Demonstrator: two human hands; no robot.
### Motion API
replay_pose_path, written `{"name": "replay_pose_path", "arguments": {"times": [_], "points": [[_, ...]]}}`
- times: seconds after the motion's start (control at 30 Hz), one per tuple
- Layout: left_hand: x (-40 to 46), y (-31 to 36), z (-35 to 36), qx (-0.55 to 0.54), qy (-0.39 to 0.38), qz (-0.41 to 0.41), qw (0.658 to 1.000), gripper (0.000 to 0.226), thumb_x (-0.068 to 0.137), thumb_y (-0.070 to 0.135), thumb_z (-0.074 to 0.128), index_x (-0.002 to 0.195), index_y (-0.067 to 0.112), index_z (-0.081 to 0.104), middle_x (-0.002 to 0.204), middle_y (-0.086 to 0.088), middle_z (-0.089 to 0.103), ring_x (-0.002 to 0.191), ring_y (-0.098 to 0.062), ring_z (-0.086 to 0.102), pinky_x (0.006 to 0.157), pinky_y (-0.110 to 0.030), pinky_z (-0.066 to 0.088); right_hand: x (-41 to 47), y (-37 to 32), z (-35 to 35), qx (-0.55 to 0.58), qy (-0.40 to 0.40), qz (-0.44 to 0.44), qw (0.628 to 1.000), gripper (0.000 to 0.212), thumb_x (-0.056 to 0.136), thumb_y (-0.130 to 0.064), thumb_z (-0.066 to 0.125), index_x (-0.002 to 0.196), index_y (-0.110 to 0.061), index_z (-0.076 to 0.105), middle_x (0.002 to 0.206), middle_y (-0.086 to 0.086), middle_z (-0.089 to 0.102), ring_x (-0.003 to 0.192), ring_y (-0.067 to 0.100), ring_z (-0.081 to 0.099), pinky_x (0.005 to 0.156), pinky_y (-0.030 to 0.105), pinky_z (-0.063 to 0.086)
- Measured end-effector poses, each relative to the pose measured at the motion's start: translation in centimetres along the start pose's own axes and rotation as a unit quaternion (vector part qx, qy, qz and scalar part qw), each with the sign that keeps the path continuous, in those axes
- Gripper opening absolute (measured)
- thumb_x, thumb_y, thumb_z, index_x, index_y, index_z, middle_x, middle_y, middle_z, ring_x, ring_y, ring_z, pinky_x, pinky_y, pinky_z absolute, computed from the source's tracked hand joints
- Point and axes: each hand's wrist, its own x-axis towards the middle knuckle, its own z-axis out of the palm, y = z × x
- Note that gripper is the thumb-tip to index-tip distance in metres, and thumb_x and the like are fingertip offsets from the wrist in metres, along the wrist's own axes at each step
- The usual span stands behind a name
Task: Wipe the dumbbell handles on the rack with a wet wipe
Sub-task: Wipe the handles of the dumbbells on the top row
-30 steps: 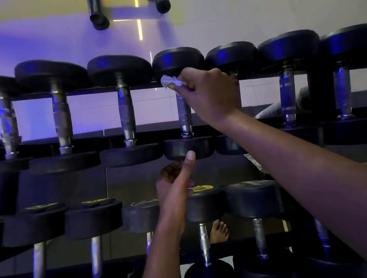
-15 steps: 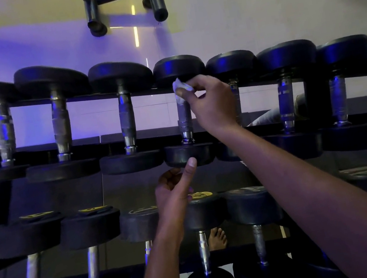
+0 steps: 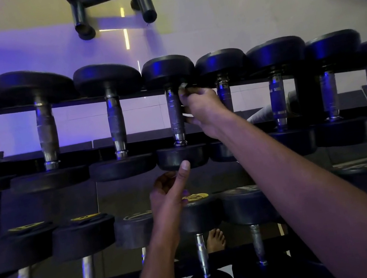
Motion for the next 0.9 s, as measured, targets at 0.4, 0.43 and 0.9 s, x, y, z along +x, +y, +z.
{"name": "replay_pose_path", "arguments": {"times": [0.4,0.43,0.9], "points": [[0.7,-0.4,-0.3,0.008,-0.012,0.006,1.0,0.07,0.072,0.072,0.089,0.114,0.018,0.077,0.086,0.01,0.073,0.07,-0.002,0.065,0.066,-0.024,0.054,-0.6,-0.3,-1.1,-0.037,-0.012,0.017,0.999,0.026,0.098,-0.004,0.071,0.08,-0.021,0.062,0.079,-0.004,0.069,0.073,0.011,0.067,0.066,0.029,0.059],[0.8,-0.4,-0.3,0.005,-0.012,0.006,1.0,0.07,0.072,0.072,0.089,0.114,0.017,0.077,0.085,0.01,0.073,0.069,-0.002,0.065,0.064,-0.022,0.054,-0.8,0.1,-1.5,-0.07,-0.002,0.016,0.997,0.026,0.097,-0.007,0.073,0.079,-0.021,0.061,0.077,-0.006,0.069,0.072,0.008,0.066,0.06,0.025,0.06],[0.2,0.0,-0.1,0.006,0.009,-0.017,1.0,0.068,0.069,0.07,0.088,0.111,0.018,0.077,0.088,0.011,0.075,0.07,-0.003,0.067,0.063,-0.021,0.054,-4.4,-2.9,-3.4,-0.421,-0.122,-0.179,0.881,0.017,0.082,-0.039,0.088,0.08,-0.024,0.082,0.079,-0.003,0.078,0.072,0.004,0.066,0.074,0.029,0.052]]}}
